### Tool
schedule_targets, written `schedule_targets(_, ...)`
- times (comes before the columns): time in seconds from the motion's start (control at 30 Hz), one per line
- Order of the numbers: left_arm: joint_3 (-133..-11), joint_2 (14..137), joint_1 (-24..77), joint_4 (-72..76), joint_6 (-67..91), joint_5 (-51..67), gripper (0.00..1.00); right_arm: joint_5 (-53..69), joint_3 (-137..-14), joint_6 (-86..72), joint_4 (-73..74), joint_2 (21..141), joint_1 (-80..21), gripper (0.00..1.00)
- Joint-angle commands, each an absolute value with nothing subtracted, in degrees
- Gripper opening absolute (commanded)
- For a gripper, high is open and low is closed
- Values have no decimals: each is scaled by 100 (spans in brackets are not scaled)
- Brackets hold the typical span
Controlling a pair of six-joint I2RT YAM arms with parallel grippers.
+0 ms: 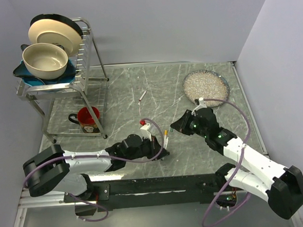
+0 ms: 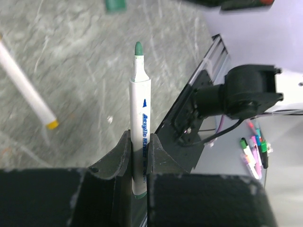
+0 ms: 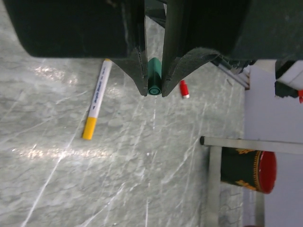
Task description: Insert the pens into the pen caps
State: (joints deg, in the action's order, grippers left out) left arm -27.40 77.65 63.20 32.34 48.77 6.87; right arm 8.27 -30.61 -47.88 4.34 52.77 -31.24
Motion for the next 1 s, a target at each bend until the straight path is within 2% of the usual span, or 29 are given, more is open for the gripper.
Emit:
schedule_targets(0.0, -3129, 7910, 6311, 3428, 4764, 756, 1, 809, -2962, -5027, 141, 5045, -3269, 0)
schedule_targets(0.97, -3278, 7893, 6311, 3076, 4650, 413, 1, 439, -2953, -5054, 378, 4685, -3577, 0)
